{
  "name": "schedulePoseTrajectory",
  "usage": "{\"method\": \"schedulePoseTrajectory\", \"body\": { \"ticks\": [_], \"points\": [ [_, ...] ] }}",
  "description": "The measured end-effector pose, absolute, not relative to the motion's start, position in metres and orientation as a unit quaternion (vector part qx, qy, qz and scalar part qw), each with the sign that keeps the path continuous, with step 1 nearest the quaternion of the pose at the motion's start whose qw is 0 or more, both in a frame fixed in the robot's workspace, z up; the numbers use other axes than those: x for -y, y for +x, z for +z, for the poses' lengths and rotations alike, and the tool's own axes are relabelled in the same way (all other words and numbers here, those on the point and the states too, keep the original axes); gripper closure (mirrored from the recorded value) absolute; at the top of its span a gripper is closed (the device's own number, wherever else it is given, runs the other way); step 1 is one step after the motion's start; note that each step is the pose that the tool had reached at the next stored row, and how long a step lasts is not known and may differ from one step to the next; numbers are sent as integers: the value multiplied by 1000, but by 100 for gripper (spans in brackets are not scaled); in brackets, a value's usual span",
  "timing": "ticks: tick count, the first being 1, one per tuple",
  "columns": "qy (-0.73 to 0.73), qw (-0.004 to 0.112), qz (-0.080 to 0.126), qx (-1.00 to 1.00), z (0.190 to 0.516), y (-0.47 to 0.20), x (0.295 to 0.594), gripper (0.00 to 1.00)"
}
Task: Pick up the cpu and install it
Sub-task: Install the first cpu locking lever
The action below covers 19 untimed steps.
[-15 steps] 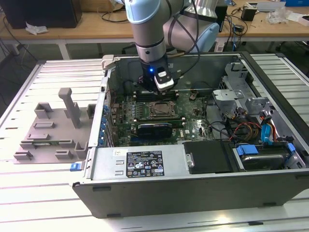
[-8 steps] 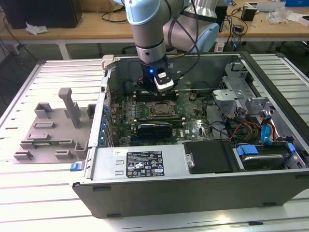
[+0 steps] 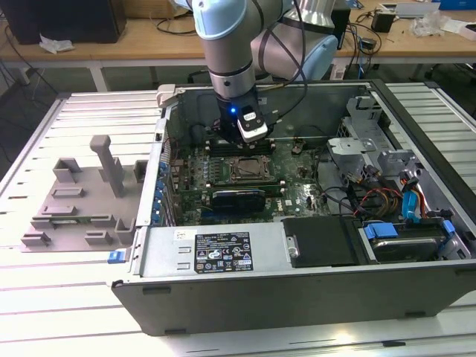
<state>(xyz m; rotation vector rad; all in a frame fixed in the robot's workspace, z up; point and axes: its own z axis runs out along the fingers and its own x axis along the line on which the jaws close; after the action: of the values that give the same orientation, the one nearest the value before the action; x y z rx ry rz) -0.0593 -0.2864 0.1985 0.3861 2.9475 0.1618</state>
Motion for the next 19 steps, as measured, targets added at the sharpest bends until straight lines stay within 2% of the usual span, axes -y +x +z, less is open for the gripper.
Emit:
{"method": "schedulePoseTrajectory", "body": {
  "ticks": [19],
  "points": [
    [130,81,57,-987,199,-46,288,89]
  ]
}}
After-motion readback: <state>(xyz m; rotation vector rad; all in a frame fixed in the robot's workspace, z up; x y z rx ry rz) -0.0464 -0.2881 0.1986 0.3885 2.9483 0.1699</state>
